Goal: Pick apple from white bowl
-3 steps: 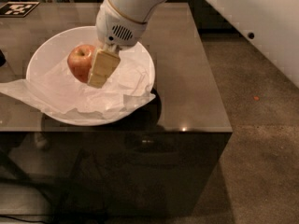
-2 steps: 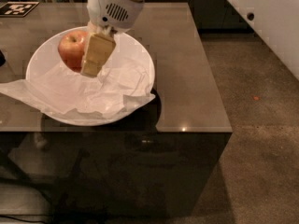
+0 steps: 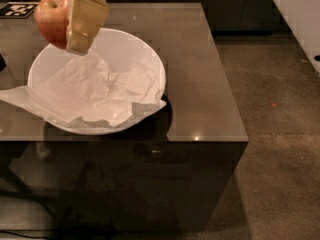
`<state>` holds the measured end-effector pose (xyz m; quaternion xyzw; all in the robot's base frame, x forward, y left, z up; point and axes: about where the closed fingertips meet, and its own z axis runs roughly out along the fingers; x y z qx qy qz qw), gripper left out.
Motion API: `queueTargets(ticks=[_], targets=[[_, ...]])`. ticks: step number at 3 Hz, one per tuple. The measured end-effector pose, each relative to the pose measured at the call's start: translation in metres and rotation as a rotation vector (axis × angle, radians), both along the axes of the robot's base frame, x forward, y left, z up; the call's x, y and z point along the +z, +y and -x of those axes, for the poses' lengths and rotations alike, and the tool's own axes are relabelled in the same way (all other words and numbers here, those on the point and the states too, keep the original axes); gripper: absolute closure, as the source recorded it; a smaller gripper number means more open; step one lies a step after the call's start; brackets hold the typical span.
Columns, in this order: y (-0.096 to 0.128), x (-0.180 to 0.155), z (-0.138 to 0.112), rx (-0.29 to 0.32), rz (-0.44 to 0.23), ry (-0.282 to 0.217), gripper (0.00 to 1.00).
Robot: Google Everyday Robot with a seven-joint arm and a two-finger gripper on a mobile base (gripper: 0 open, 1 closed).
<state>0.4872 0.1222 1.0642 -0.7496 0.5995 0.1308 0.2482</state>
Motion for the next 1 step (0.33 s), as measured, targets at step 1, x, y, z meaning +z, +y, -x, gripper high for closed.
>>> queueTargets(ticks=[1], targets=[[0.0, 0.0, 0.0, 0.0, 0.0, 0.0, 1.0]])
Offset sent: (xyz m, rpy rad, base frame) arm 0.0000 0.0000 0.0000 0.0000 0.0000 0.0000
